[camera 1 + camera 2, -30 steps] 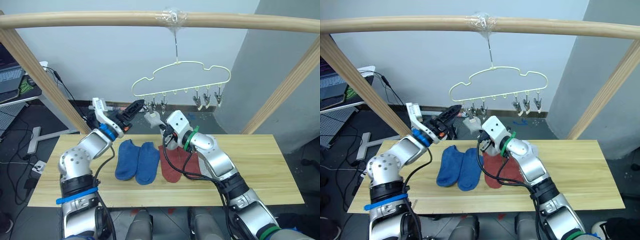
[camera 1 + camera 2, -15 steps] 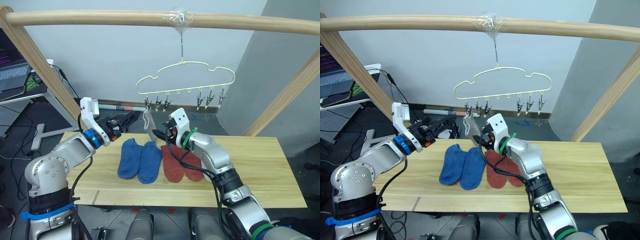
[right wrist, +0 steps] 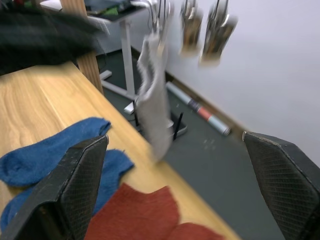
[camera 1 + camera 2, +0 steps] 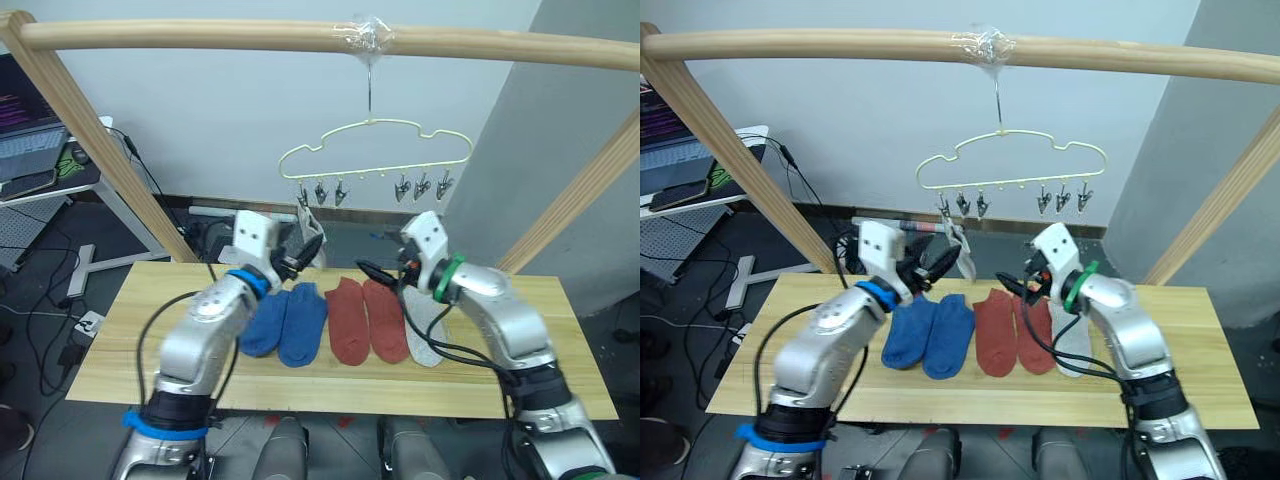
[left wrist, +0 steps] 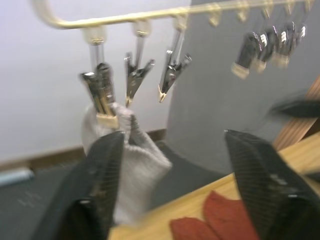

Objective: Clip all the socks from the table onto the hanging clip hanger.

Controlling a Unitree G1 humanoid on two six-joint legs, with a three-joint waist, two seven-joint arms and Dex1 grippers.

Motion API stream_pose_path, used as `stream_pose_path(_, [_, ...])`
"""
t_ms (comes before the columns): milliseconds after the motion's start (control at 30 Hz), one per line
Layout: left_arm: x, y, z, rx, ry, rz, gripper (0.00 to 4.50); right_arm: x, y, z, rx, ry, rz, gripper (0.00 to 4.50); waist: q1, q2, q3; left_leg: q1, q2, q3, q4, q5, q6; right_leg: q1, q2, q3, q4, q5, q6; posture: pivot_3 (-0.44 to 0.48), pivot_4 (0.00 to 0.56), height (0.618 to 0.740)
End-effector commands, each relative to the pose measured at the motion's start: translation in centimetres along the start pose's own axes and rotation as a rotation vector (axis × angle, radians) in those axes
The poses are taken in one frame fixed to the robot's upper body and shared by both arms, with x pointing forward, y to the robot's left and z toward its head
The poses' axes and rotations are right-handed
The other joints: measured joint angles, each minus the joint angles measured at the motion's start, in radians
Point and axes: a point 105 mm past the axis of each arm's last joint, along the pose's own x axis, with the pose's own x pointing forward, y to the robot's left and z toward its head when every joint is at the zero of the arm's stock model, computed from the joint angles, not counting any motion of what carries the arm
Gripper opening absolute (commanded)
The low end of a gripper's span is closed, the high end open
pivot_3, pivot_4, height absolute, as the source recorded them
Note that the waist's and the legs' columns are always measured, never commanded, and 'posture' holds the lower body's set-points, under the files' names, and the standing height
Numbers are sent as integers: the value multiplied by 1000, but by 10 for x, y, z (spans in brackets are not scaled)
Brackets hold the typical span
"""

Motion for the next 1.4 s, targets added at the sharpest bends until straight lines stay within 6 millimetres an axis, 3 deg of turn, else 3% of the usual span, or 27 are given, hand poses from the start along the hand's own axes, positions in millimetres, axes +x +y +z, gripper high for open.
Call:
stream_pose_path(33, [10, 5, 14, 43, -95, 78, 3027, -9, 10, 20, 1, -65, 60, 4500, -4, 0, 0, 0, 0, 0, 0, 0, 0, 0, 0, 0, 0, 0, 0, 52, 168, 740])
stream_pose_path(400, [39, 14, 8, 83, -148, 206, 3027, -12, 14, 58, 1, -166, 79, 4500, -8, 0, 0, 0, 0, 0, 3, 0, 0, 0, 0, 0, 1, 1, 2, 2, 169, 740])
stream_pose_path(533, [41, 19, 6, 67, -159, 232, 3027, -12, 13, 60, -2, -165, 77, 4500, -13, 0, 0, 0, 0, 0, 3, 0, 0, 1, 0, 0, 0, 1, 2, -2, 169, 740])
stream_pose_path(600, [42, 20, 3, 70, -153, 235, 2688, -13, 11, 59, -2, -160, 69, 4500, -19, 0, 0, -1, 0, 0, 3, 0, 0, 0, 0, 0, 0, 1, 2, -11, 170, 740])
stream_pose_path(1100, [53, 18, 5, 88, -167, 230, 2688, -17, 5, 63, -20, -154, 58, 4500, -31, 0, 0, -1, 0, 0, 3, 0, 0, 0, 0, 0, 1, 2, 3, -24, 165, 740])
stream_pose_path(1400, [57, 34, 10, 121, -175, 279, 2688, -17, 6, 66, -31, -159, 63, 4500, -31, 0, 0, -1, 0, 0, 4, 0, 0, 1, 0, 0, 1, 2, 3, -31, 157, 740])
